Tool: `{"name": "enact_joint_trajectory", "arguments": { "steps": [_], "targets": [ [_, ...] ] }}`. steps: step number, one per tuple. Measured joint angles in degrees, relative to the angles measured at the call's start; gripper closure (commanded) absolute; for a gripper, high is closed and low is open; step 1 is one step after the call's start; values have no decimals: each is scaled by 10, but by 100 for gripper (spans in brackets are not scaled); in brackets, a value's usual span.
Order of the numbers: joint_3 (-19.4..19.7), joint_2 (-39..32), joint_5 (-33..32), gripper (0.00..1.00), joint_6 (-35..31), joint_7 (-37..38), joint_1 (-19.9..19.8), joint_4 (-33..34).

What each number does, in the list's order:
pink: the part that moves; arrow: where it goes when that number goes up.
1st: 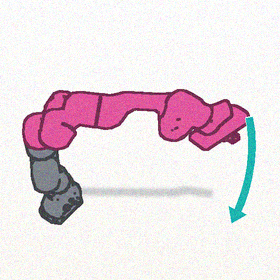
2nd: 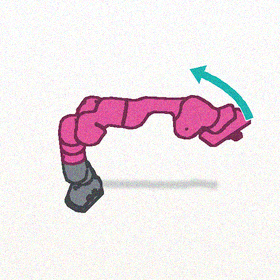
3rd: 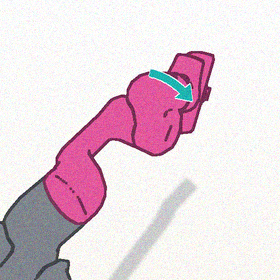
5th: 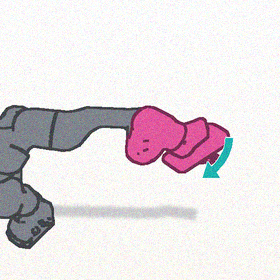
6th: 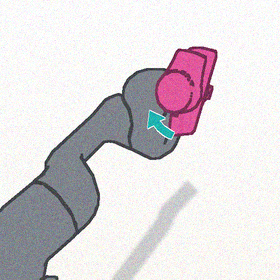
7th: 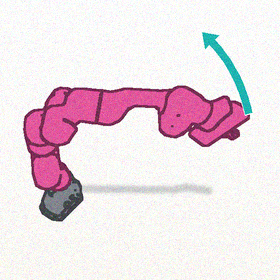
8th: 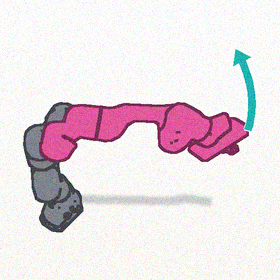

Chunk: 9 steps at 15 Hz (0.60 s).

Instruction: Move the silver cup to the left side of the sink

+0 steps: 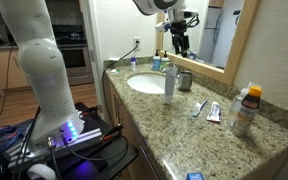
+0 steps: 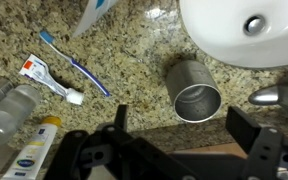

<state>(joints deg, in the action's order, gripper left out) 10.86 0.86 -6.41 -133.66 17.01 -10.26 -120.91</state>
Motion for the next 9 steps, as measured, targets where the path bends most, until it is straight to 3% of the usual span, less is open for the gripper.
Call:
{"name": "enact_joint_trajectory", "arguments": {
  "steps": [4,9],
  "targets": [
    [27,-59,53,0,-27,-39,-20,12],
    [25,-117,159,0,-38,-76,-27,43]
  ]
}}
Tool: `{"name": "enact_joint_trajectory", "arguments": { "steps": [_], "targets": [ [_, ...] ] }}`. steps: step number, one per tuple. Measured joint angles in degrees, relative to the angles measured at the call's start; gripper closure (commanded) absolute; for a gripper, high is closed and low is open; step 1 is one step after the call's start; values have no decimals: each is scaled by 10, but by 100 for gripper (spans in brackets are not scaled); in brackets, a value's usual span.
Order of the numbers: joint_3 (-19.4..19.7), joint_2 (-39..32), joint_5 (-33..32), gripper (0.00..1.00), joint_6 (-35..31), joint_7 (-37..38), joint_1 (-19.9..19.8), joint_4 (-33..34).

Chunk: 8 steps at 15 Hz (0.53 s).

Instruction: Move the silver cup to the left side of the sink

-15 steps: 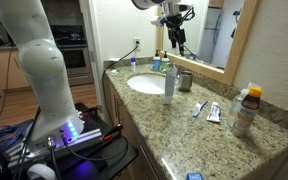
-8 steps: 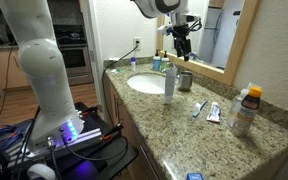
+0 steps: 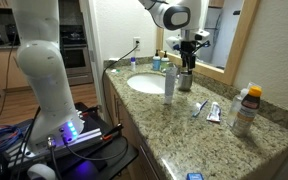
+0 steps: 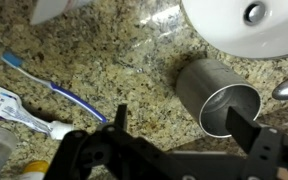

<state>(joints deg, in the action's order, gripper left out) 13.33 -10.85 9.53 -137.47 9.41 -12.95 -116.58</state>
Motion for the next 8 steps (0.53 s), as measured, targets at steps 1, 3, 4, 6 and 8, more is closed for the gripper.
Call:
{"name": "enact_joint_trajectory", "arguments": {
  "steps": [1,3,4,6,8],
  "targets": [
    [0,-5,0,0,0,2,1,5],
    [0,-4,0,0,1,2,1,4],
    [0,-4,0,0,1,2,0,5],
    [0,-6,-24,0,1,14,2,4],
    [-4,-16,-26,0,-13,21,8,3]
  ]
}}
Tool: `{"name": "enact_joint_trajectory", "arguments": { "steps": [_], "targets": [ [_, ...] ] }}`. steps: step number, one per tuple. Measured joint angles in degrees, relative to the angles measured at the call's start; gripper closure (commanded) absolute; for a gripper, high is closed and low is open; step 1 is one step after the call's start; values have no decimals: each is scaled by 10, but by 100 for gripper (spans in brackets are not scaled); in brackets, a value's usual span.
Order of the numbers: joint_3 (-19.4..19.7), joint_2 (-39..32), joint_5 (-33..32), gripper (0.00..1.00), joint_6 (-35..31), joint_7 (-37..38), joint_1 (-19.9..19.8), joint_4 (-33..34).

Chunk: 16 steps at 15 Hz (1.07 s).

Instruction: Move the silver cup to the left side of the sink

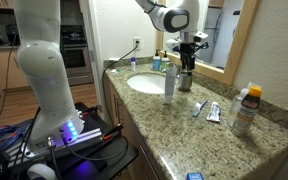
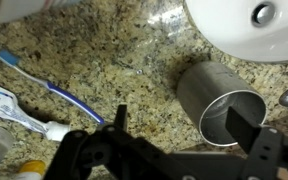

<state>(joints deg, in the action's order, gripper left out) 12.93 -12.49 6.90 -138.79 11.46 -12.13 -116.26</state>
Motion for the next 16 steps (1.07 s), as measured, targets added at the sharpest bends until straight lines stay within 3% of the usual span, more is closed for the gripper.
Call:
{"name": "enact_joint_trajectory", "arguments": {
  "steps": [4,9,10,12,16],
  "targets": [
    [-7,-35,-2,0,-56,43,17,5],
    [-1,-77,-10,0,-78,92,20,28],
    [0,-80,-10,25,-78,95,20,30],
    [0,-80,-10,33,-77,96,20,32],
    [0,-80,-9,63,-77,96,20,32]
  ]
}}
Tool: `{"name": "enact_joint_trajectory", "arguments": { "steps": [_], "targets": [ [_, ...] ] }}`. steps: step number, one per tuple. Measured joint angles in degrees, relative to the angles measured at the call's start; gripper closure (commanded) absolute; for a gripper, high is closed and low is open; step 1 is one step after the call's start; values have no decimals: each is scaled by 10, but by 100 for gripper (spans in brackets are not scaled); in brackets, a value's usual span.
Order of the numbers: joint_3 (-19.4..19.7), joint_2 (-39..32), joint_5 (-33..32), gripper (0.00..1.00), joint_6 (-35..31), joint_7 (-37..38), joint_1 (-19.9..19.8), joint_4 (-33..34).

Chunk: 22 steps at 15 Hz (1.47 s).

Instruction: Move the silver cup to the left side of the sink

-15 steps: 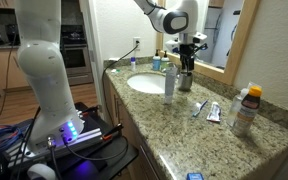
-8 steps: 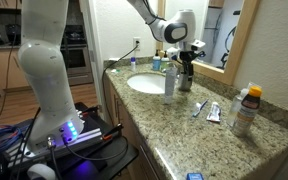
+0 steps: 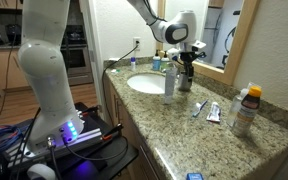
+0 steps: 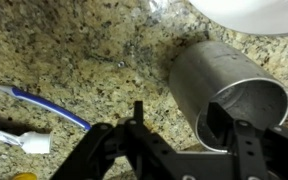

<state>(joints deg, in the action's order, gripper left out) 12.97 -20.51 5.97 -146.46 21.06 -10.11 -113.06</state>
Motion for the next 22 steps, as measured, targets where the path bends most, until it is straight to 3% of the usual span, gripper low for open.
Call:
{"name": "enact_joint_trajectory", "arguments": {
  "steps": [5,6,15,18,22],
  "targets": [
    [0,0,1,98,0,-1,0,0],
    [0,0,1,99,0,-1,0,0],
    [0,2,-8,99,10,-9,1,0],
    [1,37,-82,99,73,-18,18,0],
    [-15,135,-180,99,177,-30,63,-3]
  ]
}}
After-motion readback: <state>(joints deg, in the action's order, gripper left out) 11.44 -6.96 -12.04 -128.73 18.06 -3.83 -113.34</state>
